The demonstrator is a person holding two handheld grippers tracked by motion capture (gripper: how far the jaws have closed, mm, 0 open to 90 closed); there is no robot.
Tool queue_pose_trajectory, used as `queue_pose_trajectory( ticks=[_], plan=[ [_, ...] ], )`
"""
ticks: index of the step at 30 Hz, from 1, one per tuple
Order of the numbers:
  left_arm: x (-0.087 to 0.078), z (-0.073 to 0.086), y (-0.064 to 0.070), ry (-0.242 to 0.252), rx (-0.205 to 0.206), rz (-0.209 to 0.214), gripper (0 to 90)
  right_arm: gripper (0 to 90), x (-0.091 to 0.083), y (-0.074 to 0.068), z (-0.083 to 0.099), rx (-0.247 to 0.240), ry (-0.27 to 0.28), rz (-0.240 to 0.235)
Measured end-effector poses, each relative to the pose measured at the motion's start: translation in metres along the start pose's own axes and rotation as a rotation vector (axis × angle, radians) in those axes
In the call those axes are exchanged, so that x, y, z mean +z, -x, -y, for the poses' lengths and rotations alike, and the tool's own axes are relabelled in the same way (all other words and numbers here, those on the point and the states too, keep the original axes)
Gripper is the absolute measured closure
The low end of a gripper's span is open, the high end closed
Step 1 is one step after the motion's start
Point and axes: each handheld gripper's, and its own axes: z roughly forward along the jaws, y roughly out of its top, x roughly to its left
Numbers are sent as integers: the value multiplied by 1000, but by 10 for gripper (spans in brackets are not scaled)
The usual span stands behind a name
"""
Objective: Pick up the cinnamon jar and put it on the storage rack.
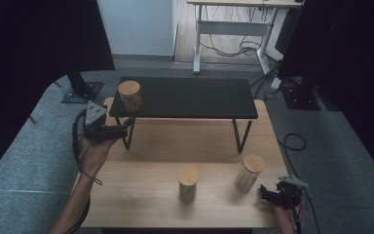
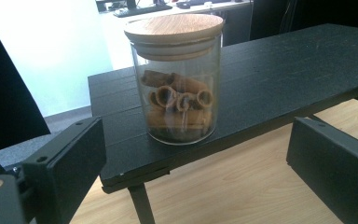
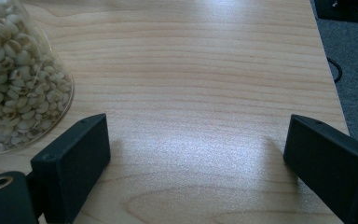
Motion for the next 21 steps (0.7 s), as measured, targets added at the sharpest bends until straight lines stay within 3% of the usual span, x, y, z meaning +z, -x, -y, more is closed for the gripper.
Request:
queue_pose_trajectory(
  ticks=[21],
  plan=[
    [-12,13,0,1,3,-1,44,66,0,0,0,0,0,0]
  ],
)
